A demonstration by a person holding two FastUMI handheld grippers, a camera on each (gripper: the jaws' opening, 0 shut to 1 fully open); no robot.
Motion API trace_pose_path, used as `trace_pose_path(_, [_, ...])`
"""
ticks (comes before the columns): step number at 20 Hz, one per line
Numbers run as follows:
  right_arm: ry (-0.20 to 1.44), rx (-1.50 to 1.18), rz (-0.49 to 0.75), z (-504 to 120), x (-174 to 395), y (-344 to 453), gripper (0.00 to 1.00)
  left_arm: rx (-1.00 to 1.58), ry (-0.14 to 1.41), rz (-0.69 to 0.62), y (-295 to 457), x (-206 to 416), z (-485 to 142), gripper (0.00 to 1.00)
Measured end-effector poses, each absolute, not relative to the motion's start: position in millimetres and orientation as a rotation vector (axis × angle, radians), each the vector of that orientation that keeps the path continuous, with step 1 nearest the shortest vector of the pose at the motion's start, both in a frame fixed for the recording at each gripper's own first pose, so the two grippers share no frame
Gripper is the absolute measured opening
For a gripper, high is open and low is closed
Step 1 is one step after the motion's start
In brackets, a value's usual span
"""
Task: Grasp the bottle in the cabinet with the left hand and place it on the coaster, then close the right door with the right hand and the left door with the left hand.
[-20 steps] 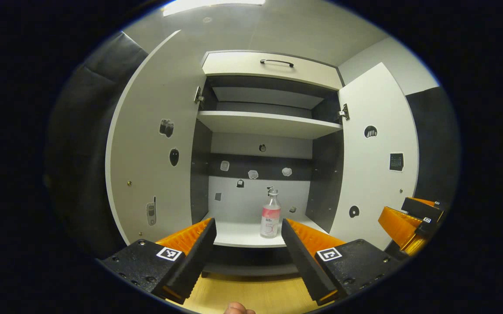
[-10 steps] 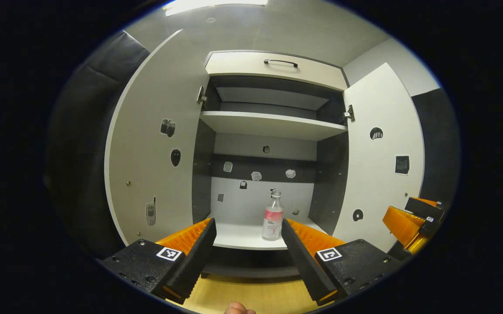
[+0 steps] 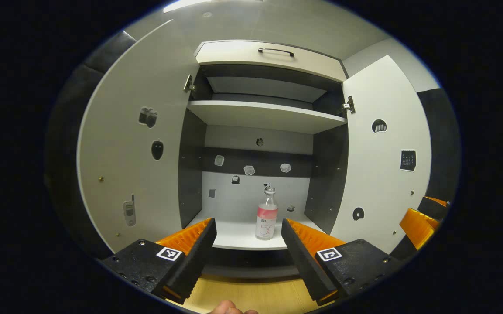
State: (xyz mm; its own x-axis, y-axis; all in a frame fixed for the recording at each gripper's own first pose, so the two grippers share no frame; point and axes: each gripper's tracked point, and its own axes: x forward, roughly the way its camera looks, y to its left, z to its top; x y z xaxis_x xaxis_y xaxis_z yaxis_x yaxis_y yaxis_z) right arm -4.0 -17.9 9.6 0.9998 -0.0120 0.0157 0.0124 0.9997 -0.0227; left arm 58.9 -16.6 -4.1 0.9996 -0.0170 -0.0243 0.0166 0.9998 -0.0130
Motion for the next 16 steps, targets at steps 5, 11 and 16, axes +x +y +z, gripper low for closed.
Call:
trace_pose_path(5, [-0.037,-0.027,-0.083,17,-21,-39,0.93,0.026,-0.017,-0.052,-31,113,6,0.96])
trace_pose_path(11, [-0.059,-0.055,-0.217,24,-37,-77,0.93,0.048,-0.01,-0.076,-51,183,-5,0.96])
trace_pose_path(16, [-0.044,-0.098,-0.33,20,-46,-113,0.93,0.074,0.044,-0.061,-61,244,-34,0.96])
